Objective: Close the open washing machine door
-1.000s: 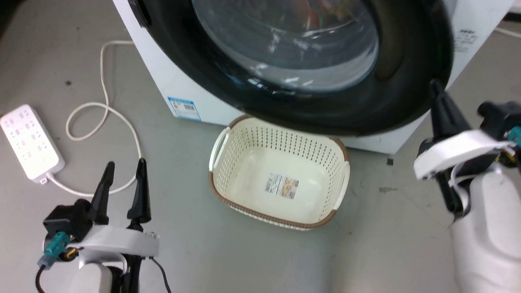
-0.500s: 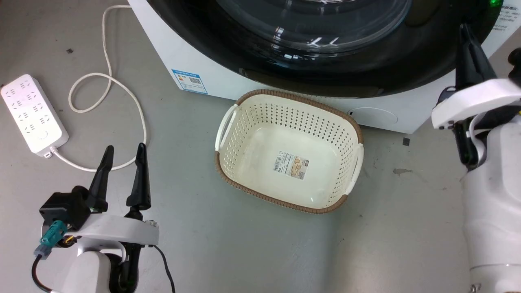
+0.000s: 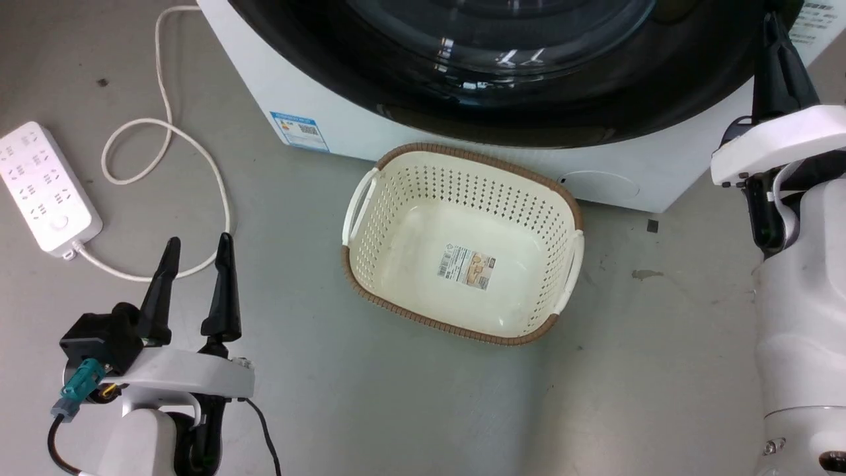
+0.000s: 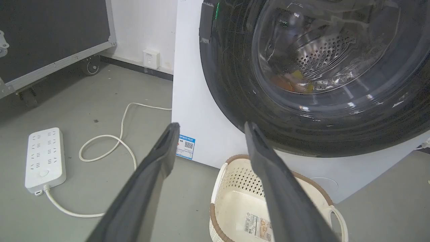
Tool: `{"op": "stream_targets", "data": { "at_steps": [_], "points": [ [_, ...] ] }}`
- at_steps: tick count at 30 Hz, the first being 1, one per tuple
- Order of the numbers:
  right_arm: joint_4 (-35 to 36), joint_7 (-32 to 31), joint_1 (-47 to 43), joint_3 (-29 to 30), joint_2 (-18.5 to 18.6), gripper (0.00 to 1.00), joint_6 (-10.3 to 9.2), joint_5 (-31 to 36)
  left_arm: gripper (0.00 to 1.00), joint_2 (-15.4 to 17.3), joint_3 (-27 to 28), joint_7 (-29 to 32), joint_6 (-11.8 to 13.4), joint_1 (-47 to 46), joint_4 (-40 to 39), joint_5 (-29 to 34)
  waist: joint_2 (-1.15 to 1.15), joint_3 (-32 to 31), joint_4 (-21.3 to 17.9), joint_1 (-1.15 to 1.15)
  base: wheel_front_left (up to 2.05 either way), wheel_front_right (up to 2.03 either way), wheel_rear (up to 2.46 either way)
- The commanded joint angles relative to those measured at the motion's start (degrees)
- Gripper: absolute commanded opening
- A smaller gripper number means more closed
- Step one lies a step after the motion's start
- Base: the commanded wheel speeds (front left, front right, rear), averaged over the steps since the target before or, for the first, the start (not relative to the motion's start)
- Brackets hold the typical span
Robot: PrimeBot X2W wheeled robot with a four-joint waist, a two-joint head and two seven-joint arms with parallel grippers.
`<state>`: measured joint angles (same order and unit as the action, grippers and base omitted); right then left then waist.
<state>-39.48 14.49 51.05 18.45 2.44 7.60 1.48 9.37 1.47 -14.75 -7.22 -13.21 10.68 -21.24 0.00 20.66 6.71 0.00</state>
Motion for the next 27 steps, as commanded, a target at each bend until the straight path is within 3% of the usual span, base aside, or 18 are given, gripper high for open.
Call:
{"op": "stream_targets", "data": {
  "at_steps": [1,10,18,27],
  "points": [
    [0.0,0.4,1.2,0.2,0.4,0.0,-0.11,-0.3,1.0,0.0,0.3,-0.2,-0.2,-0.5,0.1,0.4,0.0,-0.7,-0.4,0.0,0.0,0.0,0.0],
    [9.1,0.5,-7.2,-4.7,0.4,0.0,-0.11,-5.5,1.0,-0.8,1.5,-0.2,-0.2,1.8,0.9,1.3,0.0,-7.8,-4.4,0.0,0.0,0.0,0.0],
    [19.7,0.5,-22.1,-7.3,0.4,0.0,-0.11,-8.3,1.0,-1.9,2.8,-0.2,0.0,4.6,1.2,2.7,0.0,-15.4,-9.1,0.0,0.0,0.0,0.0],
    [25.1,0.5,-37.6,-9.9,0.4,0.0,-0.11,-11.1,1.0,-3.5,2.6,-0.2,1.2,8.2,0.7,3.9,0.0,-20.8,-11.5,0.0,0.0,0.0,0.0]
  ]
}}
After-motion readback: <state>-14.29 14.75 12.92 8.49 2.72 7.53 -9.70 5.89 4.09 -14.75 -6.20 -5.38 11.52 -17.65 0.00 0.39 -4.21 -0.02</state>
